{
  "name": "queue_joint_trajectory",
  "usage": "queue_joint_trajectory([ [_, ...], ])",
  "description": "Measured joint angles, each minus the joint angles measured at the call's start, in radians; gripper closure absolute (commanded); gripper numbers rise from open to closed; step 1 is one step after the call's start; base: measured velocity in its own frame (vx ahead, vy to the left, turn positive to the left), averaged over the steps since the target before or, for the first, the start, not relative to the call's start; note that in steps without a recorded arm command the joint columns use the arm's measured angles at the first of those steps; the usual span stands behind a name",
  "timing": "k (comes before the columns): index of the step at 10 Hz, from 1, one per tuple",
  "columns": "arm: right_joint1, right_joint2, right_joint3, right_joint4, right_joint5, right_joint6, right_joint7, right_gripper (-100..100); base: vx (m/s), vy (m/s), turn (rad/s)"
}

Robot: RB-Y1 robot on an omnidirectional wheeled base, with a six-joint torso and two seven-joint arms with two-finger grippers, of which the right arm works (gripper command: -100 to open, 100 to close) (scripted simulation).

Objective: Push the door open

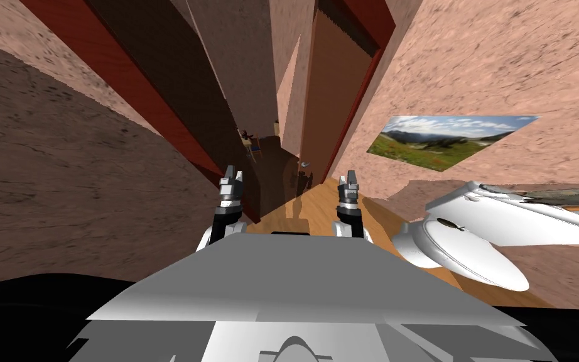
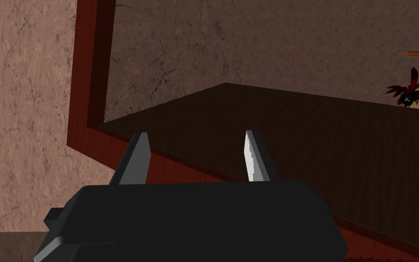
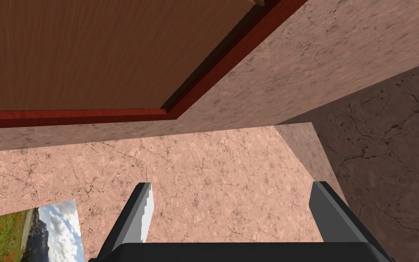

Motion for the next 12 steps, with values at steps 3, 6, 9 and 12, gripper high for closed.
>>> queue_joint_trajectory([
  [3,-0.031,-0.012,0.01,0.075,-0.013,-0.008,-0.004,-100,0.084,-0.074,0.103],
  [6,-0.049,-0.021,0.025,0.142,-0.025,-0.021,-0.008,-100,0.099,-0.086,0.112],
  [9,-0.096,-0.031,0.033,0.23,-0.04,-0.024,-0.013,-100,0.08,-0.091,0.124],
  [12,-0.108,-0.039,0.044,0.286,-0.051,-0.038,-0.019,-100,0.049,-0.062,0.08],
])
